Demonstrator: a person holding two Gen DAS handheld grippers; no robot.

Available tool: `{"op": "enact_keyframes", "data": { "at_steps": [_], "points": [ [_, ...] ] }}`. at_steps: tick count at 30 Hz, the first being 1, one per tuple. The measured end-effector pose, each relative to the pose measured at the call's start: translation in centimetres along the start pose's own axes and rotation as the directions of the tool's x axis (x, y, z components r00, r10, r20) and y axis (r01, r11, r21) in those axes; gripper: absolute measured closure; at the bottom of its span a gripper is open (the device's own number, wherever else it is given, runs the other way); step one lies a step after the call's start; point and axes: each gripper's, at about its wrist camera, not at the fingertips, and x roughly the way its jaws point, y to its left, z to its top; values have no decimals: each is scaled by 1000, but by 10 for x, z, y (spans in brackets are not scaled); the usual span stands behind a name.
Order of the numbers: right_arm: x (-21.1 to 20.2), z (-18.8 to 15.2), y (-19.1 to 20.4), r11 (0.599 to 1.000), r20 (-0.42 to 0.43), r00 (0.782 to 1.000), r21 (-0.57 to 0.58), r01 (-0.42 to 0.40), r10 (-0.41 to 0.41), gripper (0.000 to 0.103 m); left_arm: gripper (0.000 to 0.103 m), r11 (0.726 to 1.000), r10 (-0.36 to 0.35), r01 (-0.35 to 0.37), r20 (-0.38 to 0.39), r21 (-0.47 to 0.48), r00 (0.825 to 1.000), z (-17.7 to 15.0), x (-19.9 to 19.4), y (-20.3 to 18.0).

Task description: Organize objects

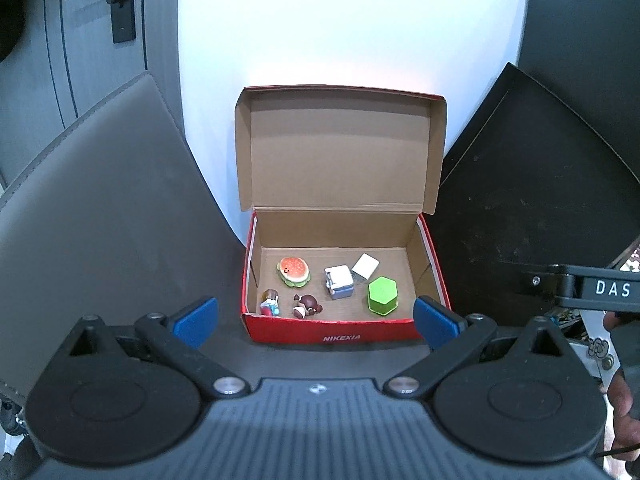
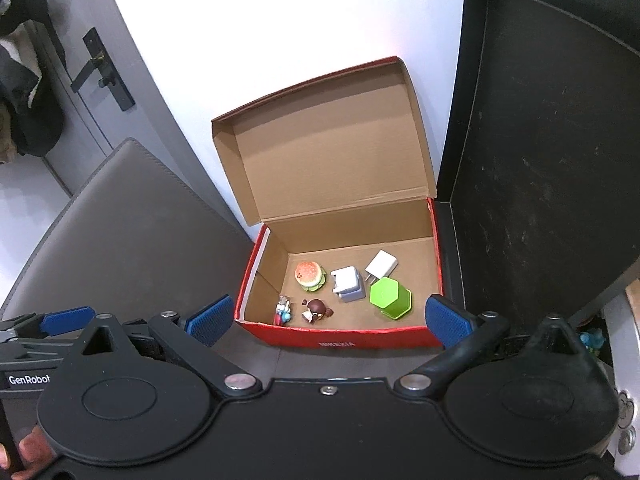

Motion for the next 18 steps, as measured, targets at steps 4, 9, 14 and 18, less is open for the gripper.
{"op": "enact_keyframes", "data": {
  "at_steps": [4, 9, 14, 18],
  "points": [
    [-9, -3, 6, 1000, 6, 1000, -21, -5, 5, 0, 0, 1000, -3, 3, 8, -5, 1000, -2, -7, 5],
    [-16, -9, 16, 997, 4, 1000, -77, -12, 12, 0, 0, 1000, -19, 19, 9, -15, 1000, -8, -14, 9],
    [-17, -15, 19, 996, -7, 1000, -83, -17, 17, 0, 0, 1000, -16, 16, 11, -21, 1000, -14, -18, 14],
    [-13, -20, 17, 997, -20, 1000, -79, -16, 14, 0, 0, 1000, -10, 10, 9, -24, 1000, -17, -20, 16]
  ]
}}
